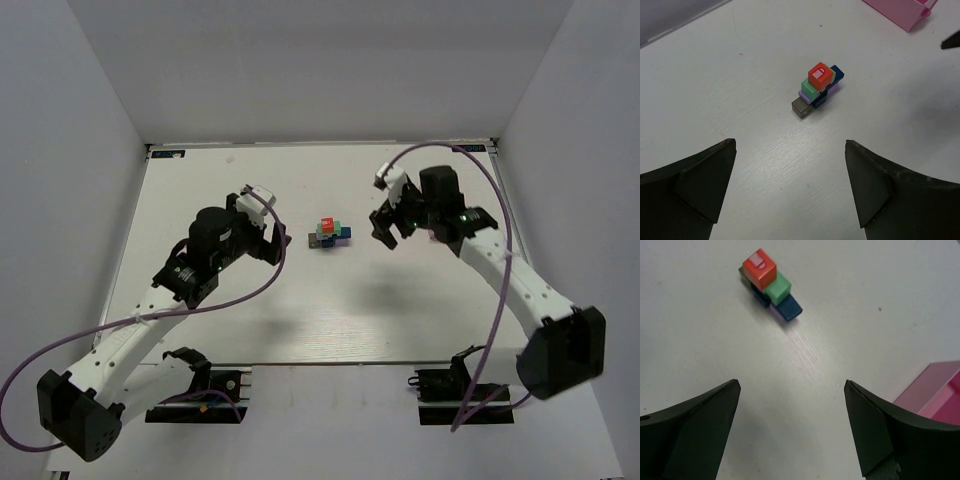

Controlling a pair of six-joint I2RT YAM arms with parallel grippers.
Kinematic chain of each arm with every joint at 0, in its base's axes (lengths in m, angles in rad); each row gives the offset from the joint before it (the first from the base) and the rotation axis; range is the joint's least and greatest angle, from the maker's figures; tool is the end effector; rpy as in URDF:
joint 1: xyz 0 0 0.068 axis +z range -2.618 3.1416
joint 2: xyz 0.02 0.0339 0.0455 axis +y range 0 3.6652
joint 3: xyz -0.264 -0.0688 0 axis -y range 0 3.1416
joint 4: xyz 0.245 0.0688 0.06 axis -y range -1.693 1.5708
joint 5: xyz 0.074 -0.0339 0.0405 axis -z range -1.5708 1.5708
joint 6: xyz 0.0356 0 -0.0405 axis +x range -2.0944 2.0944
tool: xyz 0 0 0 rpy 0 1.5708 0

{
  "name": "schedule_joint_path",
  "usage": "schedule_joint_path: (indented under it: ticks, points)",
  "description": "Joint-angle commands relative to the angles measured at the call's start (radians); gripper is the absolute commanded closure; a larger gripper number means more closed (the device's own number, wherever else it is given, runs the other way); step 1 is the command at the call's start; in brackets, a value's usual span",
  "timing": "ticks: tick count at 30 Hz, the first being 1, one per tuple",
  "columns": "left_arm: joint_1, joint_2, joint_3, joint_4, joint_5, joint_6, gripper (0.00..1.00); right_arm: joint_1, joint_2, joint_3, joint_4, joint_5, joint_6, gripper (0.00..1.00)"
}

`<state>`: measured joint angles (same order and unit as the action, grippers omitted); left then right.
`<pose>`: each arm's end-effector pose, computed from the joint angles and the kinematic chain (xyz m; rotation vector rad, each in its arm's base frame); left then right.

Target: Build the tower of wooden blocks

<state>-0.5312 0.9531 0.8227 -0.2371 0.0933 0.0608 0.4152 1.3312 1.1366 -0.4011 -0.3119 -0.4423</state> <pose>0.1880 -0.1143 0.3170 0.6308 1.8534 -0.4019 0.2688 0.1305 0.3209 -1.0538 1.8755 0.3216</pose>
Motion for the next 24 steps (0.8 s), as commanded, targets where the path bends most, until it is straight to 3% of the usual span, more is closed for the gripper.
schedule_joint_path:
  ticks: [1,11,24]
  points:
    - [0.004,-0.062,-0.025,0.030,0.016,0.024,0.00,-0.004,-0.194,-0.130,0.053,0.017,0.076,0.10]
    - [0.004,-0.122,-0.060,0.012,-0.026,0.033,0.00,-0.003,-0.611,-0.391,0.222,0.122,0.227,0.10]
    - [0.004,-0.169,-0.079,0.002,-0.017,0.042,0.00,-0.006,-0.711,-0.495,0.274,0.214,0.272,0.10]
